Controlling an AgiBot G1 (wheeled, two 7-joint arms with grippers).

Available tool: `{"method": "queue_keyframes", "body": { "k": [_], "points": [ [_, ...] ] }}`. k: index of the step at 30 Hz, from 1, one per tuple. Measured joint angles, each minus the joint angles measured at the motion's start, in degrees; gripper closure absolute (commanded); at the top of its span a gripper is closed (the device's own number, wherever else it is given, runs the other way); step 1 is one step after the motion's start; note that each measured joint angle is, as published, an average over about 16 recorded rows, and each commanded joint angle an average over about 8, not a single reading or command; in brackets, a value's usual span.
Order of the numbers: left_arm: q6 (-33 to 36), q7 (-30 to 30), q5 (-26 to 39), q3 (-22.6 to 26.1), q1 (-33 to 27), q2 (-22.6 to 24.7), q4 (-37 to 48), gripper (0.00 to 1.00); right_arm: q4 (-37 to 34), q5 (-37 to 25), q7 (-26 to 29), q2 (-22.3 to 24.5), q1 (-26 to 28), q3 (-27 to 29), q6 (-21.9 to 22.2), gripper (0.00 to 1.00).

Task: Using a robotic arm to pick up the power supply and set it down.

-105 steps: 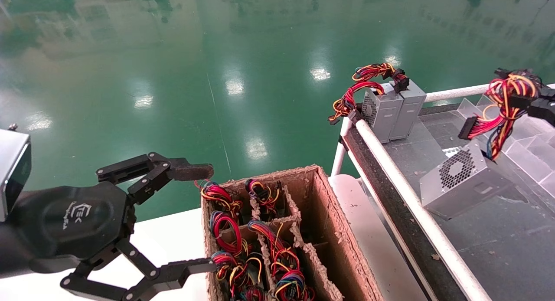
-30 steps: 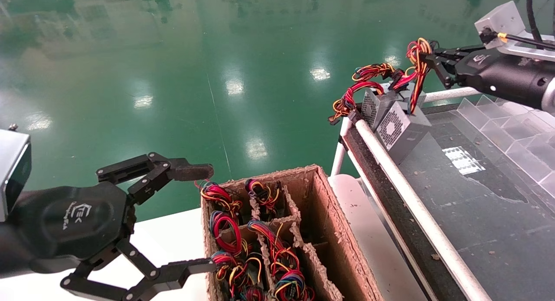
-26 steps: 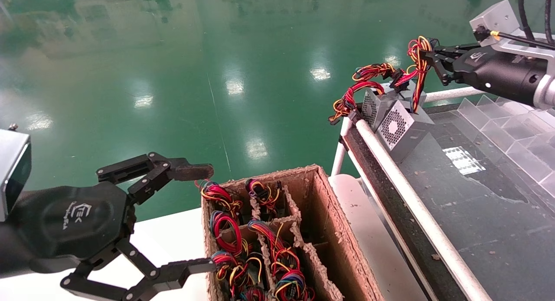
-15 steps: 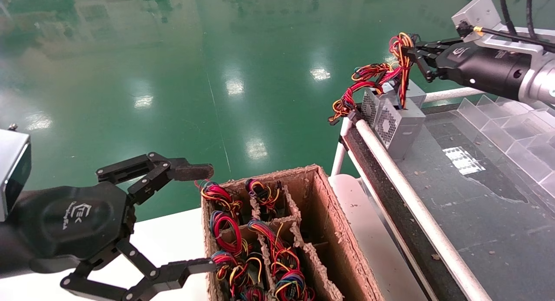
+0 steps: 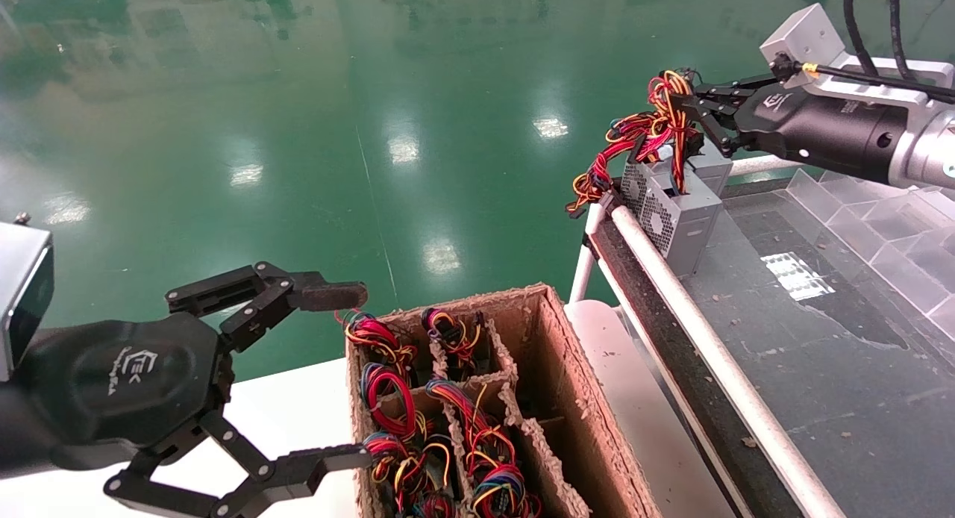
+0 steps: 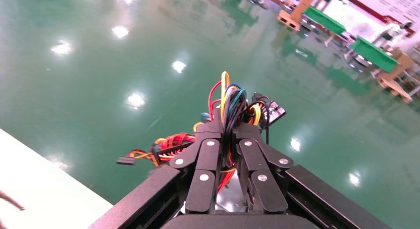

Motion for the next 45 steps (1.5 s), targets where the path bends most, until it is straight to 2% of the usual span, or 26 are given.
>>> {"method": "queue_keyframes", "body": {
  "k": [7,21,32,38,45],
  "points": [
    [0.0,0.0,-0.01,0.01,0.0,0.0,0.0,0.0,-0.29,-0.05,-0.27,0.54,0.14,-0.05,-1.99,0.0],
    [-0.01,0.01,-0.02,0.03,-0.01,-0.01,0.0,0.0,-1.19,0.31,0.15,1.04,0.63,0.2,-2.51,0.0],
    [-0.02,0.02,-0.03,0.04,0.0,-0.02,0.01,0.0,-1.89,4.48,4.9,2.72,0.27,3.11,-5.49,0.0],
    [-0.02,0.03,-0.03,0.04,0.0,-0.02,0.02,0.0,1.09,7.59,8.82,4.45,-2.0,5.2,-7.94,0.0],
    [-0.02,0.04,-0.03,0.05,-0.01,-0.02,0.04,0.0,8.81,9.87,12.4,6.67,-6.72,6.58,-9.78,0.0]
  ]
}}
